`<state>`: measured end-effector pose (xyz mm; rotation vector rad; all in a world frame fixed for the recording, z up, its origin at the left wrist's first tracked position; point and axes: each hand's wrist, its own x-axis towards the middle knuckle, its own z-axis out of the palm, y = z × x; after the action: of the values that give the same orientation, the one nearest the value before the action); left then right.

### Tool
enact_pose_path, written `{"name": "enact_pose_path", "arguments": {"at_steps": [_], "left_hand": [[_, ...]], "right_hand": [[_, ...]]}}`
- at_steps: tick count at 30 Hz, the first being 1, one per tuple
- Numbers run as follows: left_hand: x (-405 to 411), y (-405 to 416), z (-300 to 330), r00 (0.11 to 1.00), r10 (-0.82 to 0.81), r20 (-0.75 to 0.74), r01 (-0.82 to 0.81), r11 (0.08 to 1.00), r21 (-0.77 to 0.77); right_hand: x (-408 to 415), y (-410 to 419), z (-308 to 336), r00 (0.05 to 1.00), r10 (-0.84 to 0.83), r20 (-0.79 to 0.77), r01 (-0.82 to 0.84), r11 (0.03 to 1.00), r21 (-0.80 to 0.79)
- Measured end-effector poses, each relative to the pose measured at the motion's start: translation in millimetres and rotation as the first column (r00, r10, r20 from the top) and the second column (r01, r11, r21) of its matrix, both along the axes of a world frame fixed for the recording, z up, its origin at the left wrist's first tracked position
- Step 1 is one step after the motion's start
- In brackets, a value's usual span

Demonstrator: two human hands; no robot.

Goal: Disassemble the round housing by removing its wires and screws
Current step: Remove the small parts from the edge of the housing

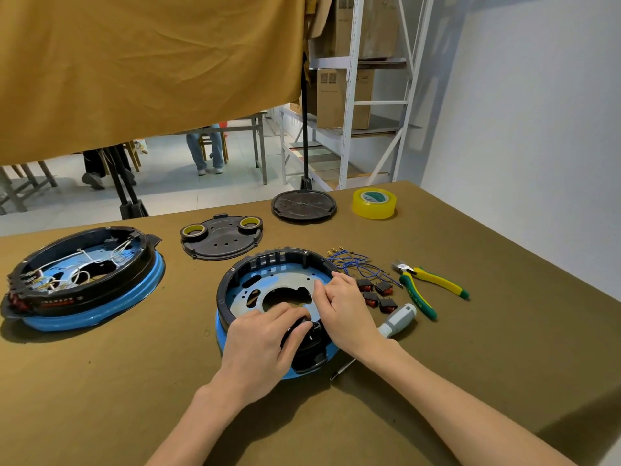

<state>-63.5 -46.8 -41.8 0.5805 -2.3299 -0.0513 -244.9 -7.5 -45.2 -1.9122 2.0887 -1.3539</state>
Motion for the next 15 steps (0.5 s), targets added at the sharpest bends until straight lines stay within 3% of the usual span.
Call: {"name": "enact_pose_path", "arguments": {"at_steps": [4, 7, 15], "left_hand": [[-2.1, 0.6, -1.6, 0.999, -0.011, -0.040, 0.012, 1.000, 0.018], [1.2, -3.6, -0.1, 0.983, -0.049, -0.176, 0.075, 0.986, 0.147], [1.5, 1.6, 3.8, 0.983, 0.002, -0.186, 0.033, 0.982, 0.186]], "right_hand": [[0.2, 1.2, 2.5, 1.000, 0.008, 0.010, -0.008, 1.000, -0.008], [0.3, 1.2, 3.2, 1.000, 0.014, 0.014, -0.014, 1.000, -0.013], [1.3, 6.2, 11.3, 0.996, 0.065, 0.058, -0.069, 0.995, 0.072]]}}
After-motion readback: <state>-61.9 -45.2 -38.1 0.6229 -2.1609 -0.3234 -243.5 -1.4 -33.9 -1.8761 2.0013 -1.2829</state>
